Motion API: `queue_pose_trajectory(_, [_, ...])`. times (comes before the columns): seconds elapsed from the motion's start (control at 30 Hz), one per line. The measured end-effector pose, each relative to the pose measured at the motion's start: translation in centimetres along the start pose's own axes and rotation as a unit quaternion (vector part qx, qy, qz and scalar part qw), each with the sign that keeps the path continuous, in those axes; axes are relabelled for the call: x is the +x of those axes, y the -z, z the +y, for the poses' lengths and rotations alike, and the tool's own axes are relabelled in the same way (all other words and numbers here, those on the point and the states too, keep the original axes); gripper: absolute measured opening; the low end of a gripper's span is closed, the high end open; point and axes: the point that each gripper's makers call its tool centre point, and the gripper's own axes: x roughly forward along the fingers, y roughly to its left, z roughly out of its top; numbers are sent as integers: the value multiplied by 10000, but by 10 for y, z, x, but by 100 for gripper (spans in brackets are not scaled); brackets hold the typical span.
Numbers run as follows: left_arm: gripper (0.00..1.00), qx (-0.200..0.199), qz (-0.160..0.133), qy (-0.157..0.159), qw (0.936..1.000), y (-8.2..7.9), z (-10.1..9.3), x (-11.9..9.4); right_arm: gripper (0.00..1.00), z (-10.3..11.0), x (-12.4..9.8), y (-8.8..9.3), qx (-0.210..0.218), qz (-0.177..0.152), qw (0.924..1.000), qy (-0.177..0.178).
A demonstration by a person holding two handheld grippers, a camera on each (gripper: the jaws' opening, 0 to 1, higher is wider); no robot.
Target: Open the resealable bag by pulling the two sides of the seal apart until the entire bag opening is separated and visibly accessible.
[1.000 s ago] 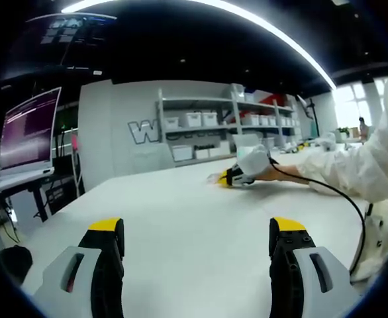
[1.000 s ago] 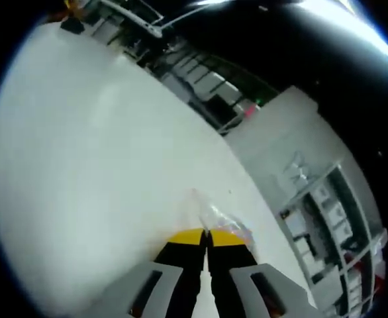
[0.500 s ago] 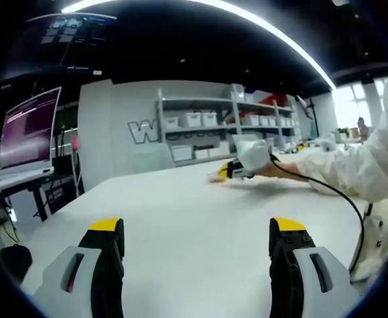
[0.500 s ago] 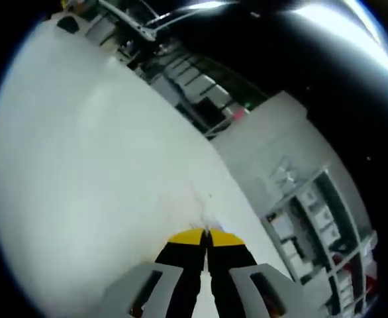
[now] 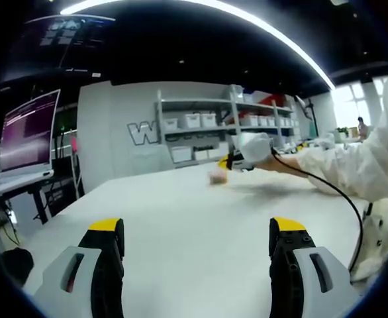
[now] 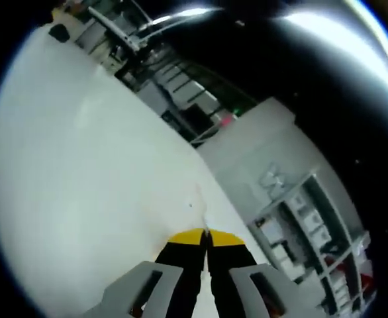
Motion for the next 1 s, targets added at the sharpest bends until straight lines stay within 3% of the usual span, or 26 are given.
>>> queue_pose_trajectory(0.43, [90, 42, -44, 11, 10000, -6, -1, 0, 0, -23, -9, -12, 95, -171, 9995, 234])
queue_pose_trajectory(1.0, [90, 82, -102, 11, 9999, -12, -5, -4, 0, -39, -24, -23, 265, -361, 9984, 330])
